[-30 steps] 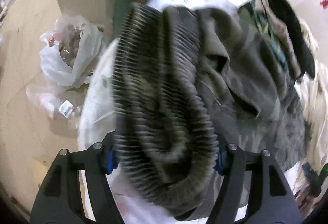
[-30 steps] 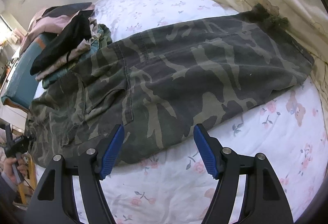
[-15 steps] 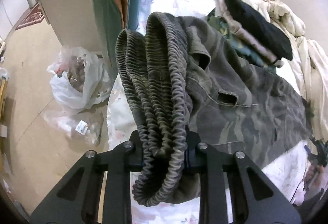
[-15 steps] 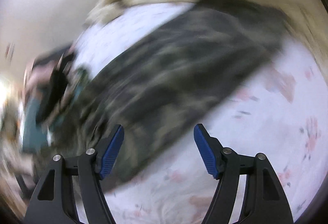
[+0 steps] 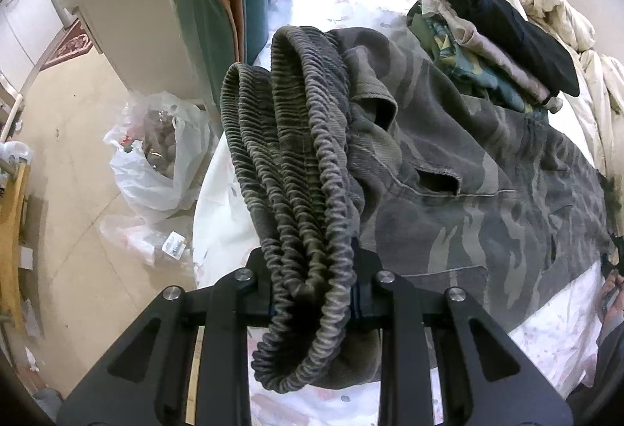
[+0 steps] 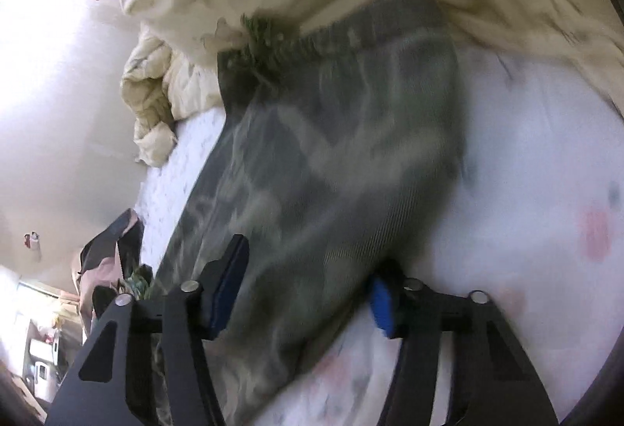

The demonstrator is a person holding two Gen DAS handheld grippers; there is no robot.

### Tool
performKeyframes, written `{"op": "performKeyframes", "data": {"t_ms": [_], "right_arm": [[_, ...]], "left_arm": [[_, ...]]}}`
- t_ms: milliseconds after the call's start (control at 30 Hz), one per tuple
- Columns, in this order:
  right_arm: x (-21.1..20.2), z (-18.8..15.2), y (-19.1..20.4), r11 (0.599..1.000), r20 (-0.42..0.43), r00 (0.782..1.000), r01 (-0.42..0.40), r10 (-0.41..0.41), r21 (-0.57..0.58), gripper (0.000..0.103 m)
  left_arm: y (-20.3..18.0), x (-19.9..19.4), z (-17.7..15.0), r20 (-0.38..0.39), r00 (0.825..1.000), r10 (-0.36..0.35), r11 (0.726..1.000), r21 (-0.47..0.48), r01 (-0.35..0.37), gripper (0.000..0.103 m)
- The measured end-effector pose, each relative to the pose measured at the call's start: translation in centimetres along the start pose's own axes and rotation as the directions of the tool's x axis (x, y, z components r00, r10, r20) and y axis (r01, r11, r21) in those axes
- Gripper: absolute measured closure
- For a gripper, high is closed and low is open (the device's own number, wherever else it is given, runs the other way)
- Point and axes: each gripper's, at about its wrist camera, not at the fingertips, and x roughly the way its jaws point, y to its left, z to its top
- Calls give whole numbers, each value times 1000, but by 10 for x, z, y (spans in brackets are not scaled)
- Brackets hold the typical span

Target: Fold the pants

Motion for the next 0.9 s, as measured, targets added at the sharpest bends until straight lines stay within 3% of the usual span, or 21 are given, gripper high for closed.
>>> {"op": "performKeyframes", "data": {"t_ms": [33,100,200,233,300,433,600,767,900], "right_arm": [[1,7,-5,1000,16,1000,-3,3,10,62],[3,20,-14,999,41,999,-17,16,39,66],[3,34,-16,999,74,997,2,-4,32,79],[1,36,-11,999,86,995,43,-43,-2,100],[-7,35,5,994,115,992,71,-60,-88,100],[-32,36,38,989,159,987,56,-35,-134,100],[-62,37,91,967,154,987,79,-42,-242,100],[-99,25,119,958,146,988,92,-53,-271,101],[-130,2,106,960,128,988,117,-86,-253,101]], "left_arm": [[-1,1,0,-2,1000,7,1000,1,-7,81],[-2,3,0,-5,1000,18,1000,5,-18,81],[-4,3,1,-3,1000,26,1000,10,-26,81],[-4,1,2,0,1000,22,1000,9,-22,81],[-3,-7,4,15,1000,-3,1000,2,3,82],[2,-35,4,50,996,-80,997,-12,80,82],[4,-83,1,108,981,-163,987,18,162,83],[30,-130,-5,152,970,-191,981,-7,194,83],[65,-147,-29,94,982,-164,986,-5,165,83]]}}
